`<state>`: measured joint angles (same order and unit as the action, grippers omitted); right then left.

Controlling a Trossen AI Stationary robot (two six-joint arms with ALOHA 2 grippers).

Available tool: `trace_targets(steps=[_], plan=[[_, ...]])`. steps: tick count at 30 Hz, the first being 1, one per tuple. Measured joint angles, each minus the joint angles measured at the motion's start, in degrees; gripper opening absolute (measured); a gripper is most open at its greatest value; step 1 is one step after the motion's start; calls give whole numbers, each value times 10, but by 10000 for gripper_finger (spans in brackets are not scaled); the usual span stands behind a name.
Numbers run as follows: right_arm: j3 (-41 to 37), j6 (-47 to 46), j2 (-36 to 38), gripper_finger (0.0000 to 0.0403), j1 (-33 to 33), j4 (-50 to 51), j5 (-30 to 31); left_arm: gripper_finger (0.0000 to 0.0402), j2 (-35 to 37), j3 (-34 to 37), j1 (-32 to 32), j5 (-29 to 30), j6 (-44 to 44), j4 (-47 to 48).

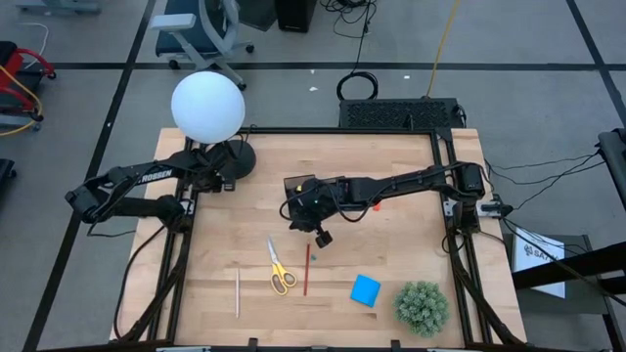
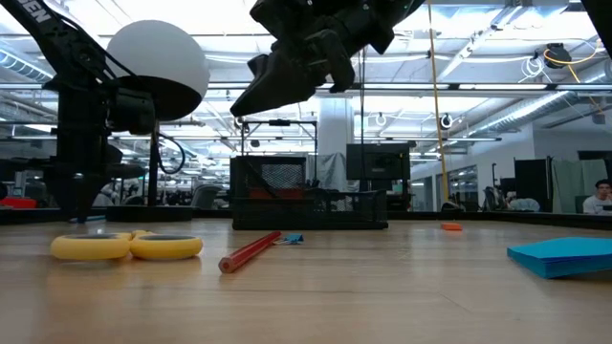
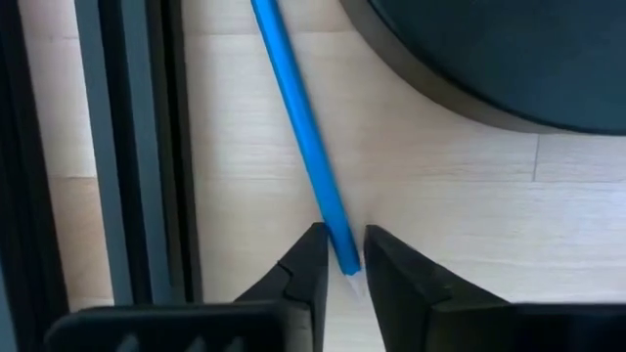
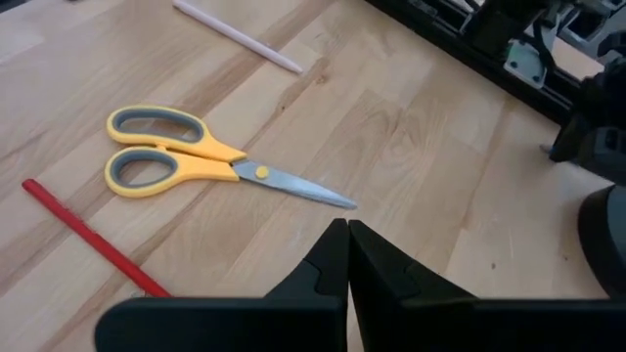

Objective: Pick and place office supplies into organizer
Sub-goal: Put the blue pencil into the desk organizer

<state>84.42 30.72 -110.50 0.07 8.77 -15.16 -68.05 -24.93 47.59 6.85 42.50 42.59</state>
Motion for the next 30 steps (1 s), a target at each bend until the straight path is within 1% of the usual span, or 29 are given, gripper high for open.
trace_targets(steps=[3, 9, 13, 30], plan=[[0, 2, 0, 0, 3, -4, 0, 56, 0, 0, 0, 0, 0, 0], [0, 6, 0, 0, 5, -4, 0, 56, 0, 0, -5, -6, -2, 1], [0, 6, 0, 0, 5, -4, 0, 55, -1, 0, -19, -6, 6, 3], [0, 5, 0, 0, 5, -4, 0, 55, -1, 2, -106, 3, 98, 13]])
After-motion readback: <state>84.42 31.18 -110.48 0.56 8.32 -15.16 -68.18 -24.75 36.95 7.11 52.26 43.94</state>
